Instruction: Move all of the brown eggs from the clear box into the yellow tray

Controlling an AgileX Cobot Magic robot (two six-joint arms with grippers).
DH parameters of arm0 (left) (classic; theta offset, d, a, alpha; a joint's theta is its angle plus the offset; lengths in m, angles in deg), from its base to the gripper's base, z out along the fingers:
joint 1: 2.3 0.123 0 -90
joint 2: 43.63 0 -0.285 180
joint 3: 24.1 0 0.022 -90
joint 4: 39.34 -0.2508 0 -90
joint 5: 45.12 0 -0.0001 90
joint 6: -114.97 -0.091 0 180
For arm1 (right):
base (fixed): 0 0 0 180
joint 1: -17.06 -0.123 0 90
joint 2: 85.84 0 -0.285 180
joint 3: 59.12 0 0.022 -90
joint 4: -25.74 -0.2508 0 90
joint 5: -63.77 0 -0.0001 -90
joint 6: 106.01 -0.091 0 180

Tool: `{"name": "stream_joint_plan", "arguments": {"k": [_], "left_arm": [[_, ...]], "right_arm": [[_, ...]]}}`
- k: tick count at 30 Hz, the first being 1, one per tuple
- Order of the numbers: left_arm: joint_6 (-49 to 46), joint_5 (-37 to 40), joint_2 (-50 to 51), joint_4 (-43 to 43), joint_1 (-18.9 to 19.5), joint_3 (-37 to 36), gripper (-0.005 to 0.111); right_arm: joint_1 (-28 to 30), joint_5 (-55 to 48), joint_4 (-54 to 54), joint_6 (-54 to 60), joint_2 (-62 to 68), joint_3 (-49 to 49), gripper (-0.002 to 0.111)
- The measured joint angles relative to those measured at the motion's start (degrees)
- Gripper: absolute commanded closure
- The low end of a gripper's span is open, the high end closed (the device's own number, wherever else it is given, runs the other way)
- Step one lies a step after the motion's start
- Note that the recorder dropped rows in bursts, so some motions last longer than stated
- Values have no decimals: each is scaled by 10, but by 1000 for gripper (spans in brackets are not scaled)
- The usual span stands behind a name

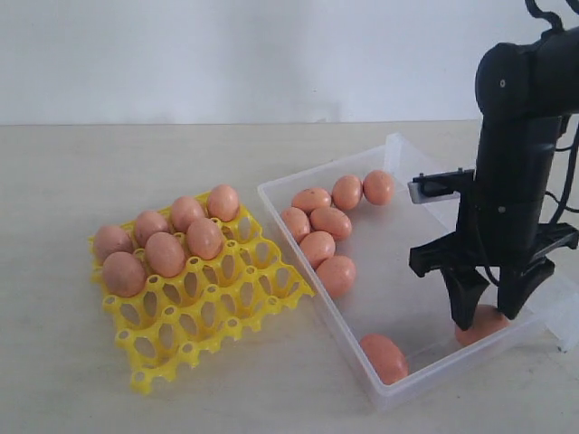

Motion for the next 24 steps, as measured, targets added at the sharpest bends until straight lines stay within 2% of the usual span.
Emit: {"name": "stream_joint_plan", "arguments": {"k": [11, 24], "left_arm": [[0, 0, 0, 0, 0, 0, 103], [0, 0, 0, 0, 0, 0, 103]], "right_arm": [[0, 5, 1, -10, 24, -19, 60], [0, 83, 0, 40, 44, -20, 60]]}}
